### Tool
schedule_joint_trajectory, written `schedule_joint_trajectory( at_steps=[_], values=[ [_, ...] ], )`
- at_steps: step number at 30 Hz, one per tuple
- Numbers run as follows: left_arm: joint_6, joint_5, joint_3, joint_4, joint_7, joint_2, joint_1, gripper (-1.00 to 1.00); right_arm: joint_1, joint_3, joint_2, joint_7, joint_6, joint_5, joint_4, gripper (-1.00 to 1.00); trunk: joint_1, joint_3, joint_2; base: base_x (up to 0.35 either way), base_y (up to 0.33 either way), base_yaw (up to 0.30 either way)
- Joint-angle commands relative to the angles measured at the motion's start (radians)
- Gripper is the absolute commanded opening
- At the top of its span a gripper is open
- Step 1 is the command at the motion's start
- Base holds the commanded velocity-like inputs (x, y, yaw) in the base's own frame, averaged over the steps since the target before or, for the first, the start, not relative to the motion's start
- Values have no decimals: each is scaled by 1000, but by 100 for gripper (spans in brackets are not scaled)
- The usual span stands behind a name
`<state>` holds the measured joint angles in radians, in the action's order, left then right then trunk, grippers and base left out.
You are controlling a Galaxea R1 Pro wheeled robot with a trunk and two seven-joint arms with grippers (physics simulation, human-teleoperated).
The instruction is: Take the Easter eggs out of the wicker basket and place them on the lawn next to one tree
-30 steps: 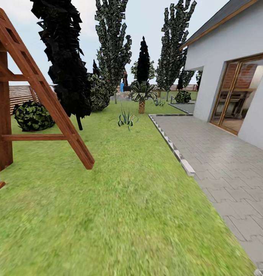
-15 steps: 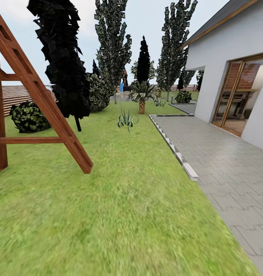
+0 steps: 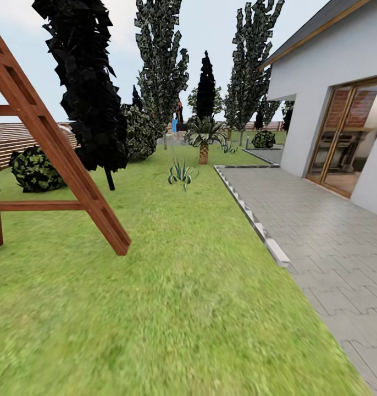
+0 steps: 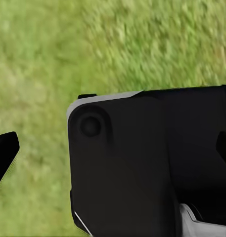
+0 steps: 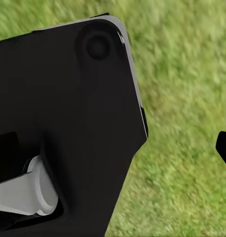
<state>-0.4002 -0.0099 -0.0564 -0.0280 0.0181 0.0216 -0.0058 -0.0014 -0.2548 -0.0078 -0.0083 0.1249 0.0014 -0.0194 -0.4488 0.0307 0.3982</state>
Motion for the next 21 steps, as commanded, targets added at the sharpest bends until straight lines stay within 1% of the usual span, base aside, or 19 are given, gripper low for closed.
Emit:
schedule_joint_trajectory(
  at_steps=[1, 21],
  values=[
    [-3, -1, -5, 0, -1, 0, -1, 100, 0, -3, 0, -1, 2, 0, -1, 100, -1, 2, 2, 326, 0, 0],
    [-3, -1, -5, 0, -1, 1, 0, 100, 0, -3, 0, -1, 2, 0, -1, 100, -1, 2, 2, 326, 0, 0]
  ],
)
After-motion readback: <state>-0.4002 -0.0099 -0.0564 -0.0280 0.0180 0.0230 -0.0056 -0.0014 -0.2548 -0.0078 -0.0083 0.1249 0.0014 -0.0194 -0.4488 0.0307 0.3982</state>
